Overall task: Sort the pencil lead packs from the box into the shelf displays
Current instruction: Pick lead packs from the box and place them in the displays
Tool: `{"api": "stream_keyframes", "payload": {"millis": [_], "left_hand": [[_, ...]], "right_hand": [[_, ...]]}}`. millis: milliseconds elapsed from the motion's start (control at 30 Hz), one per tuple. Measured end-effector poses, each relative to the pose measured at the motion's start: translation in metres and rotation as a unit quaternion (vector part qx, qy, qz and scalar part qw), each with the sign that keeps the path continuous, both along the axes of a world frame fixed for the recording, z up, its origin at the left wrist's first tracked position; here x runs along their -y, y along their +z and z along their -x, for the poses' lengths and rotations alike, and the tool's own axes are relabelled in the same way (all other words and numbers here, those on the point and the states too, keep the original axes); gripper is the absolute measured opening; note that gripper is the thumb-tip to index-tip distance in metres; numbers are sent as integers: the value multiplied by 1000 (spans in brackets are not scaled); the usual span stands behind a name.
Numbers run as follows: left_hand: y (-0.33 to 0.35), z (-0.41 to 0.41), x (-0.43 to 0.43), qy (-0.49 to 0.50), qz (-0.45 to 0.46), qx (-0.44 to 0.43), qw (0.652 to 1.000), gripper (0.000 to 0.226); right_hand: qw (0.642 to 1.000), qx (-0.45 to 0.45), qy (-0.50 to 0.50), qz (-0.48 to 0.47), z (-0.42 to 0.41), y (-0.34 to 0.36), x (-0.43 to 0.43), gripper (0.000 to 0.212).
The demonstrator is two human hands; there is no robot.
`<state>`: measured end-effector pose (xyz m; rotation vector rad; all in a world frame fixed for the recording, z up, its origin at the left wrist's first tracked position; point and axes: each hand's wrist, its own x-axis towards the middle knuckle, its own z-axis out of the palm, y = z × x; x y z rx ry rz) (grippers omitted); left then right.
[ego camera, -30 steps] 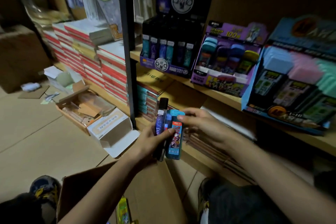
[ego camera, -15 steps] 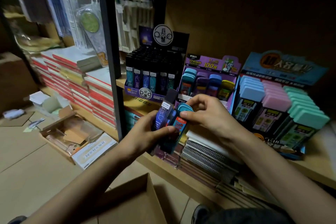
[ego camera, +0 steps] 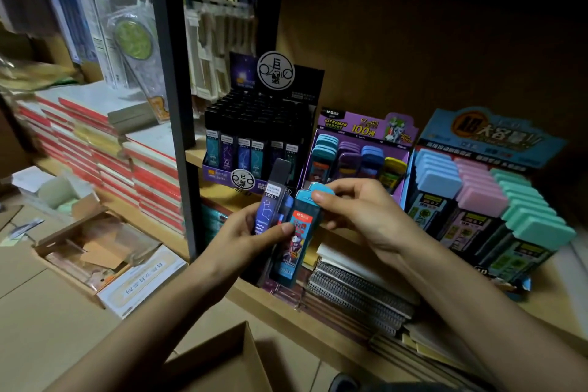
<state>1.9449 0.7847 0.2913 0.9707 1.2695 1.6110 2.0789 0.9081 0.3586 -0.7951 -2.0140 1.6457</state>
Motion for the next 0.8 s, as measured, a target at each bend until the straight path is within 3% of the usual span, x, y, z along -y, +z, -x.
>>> {"api": "stream_keyframes", "payload": {"millis": [267, 500, 667, 800], "left_hand": [[4, 21, -11, 58, -10, -7, 998, 25], [15, 24, -26, 163, -107, 12, 981, 26], [16, 39, -25, 184, -105, 32, 977, 25], [17, 42, -24, 168, -102, 25, 980, 26]], "right_hand": [[998, -13, 40, -54, 0, 10, -8, 12], [981, -62, -62, -174, 10, 32, -19, 15], [922, -20, -106, -372, 11, 56, -46, 13], [874, 7, -112, -472, 14, 56, -55, 18]]}}
